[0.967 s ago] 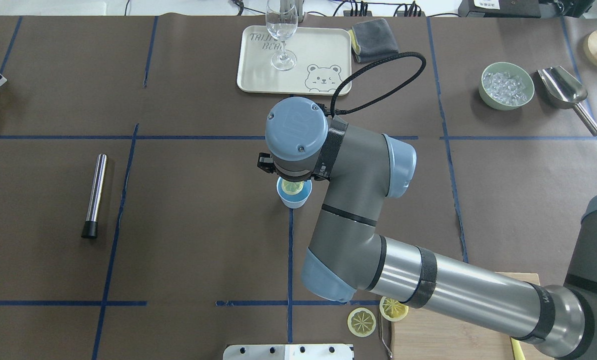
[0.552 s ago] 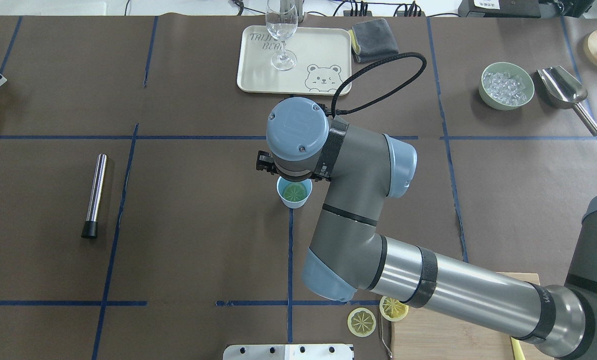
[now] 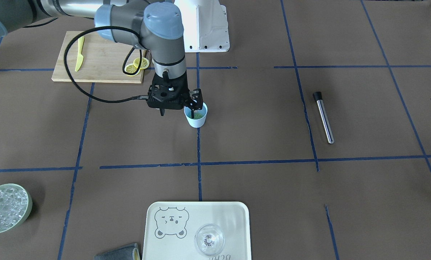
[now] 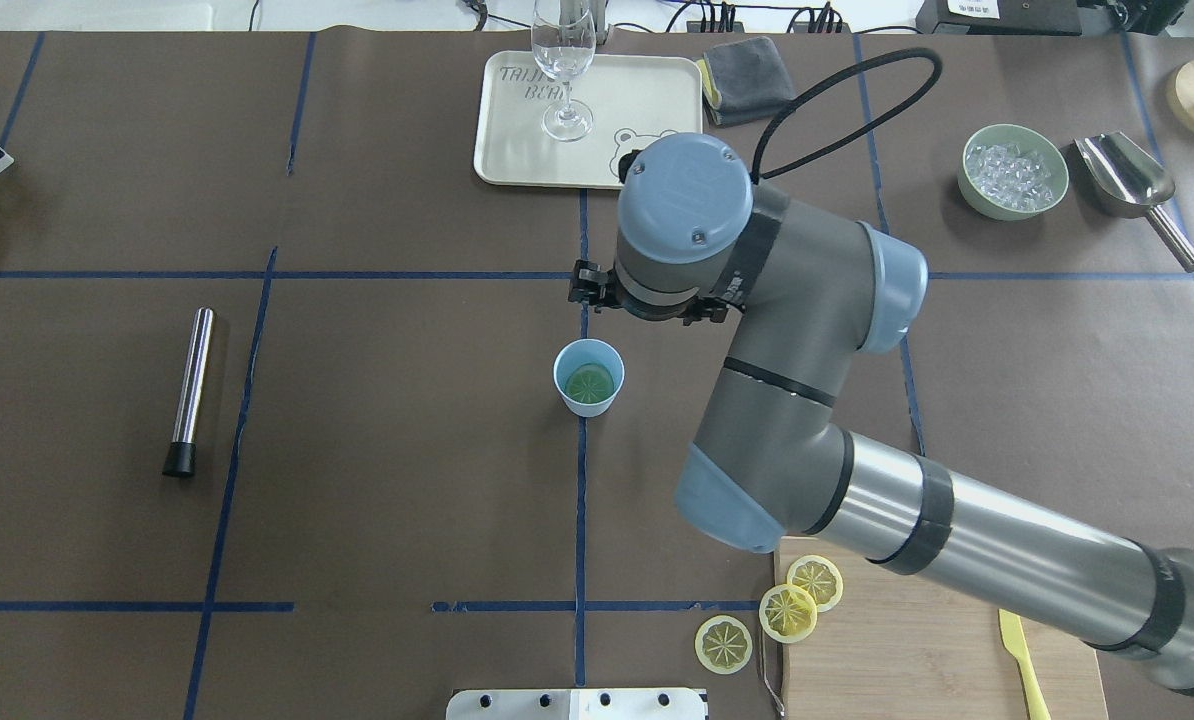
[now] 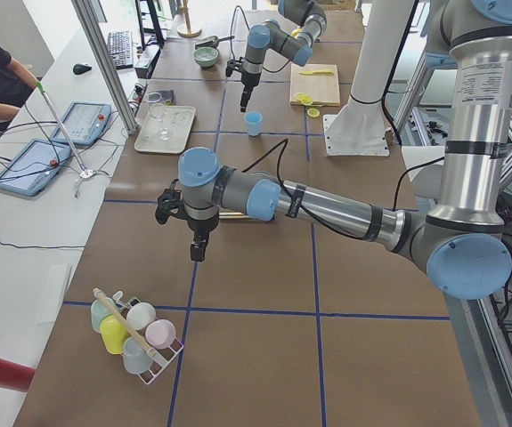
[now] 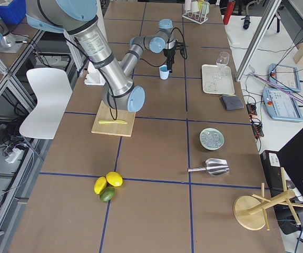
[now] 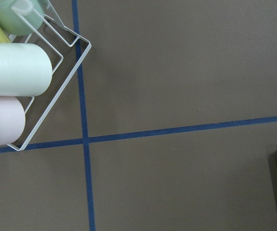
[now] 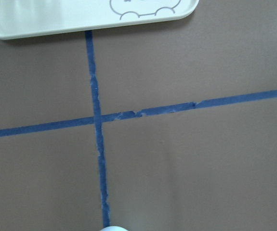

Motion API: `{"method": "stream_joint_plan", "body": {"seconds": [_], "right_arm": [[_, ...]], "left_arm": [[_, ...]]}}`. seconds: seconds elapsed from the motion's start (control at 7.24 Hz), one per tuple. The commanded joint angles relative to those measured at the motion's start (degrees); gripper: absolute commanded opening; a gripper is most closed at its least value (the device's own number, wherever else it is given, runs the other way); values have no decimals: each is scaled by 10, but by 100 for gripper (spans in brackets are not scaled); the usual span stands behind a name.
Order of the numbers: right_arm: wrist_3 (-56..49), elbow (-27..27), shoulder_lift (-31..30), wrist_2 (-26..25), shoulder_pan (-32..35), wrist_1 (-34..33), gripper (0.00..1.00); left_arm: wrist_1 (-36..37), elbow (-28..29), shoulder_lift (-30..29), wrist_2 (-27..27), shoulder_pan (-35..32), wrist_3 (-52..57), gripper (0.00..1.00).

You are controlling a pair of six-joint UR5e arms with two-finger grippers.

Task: Squeeze lemon into cup
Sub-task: 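Raise the right gripper toward the ice bowl while the left reaches for the rod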

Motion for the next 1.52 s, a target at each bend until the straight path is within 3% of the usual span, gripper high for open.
{"method": "stream_joint_plan", "body": {"seconds": [0.0, 0.41, 0.55, 0.83, 1.1, 1.38], "right_arm": [[-112, 45, -72, 66, 84, 4, 100], [-282, 61, -152, 156, 207, 4, 100], [-343, 63, -179, 208, 257, 4, 100], [-430, 62, -228, 264, 317, 7, 100], [-435, 58, -282, 275, 330, 99, 100], [-434, 59, -282, 276, 331, 101, 100]], "left_arm": [[64, -13, -39, 1, 49, -55, 100], [77, -36, -45, -2, 112, -170, 100], [74, -35, -53, -1, 155, -231, 100], [60, -18, -72, -1, 232, -286, 100], [2, 52, -104, 33, 283, -343, 100], [-65, 113, -105, 37, 285, -355, 100]]}}
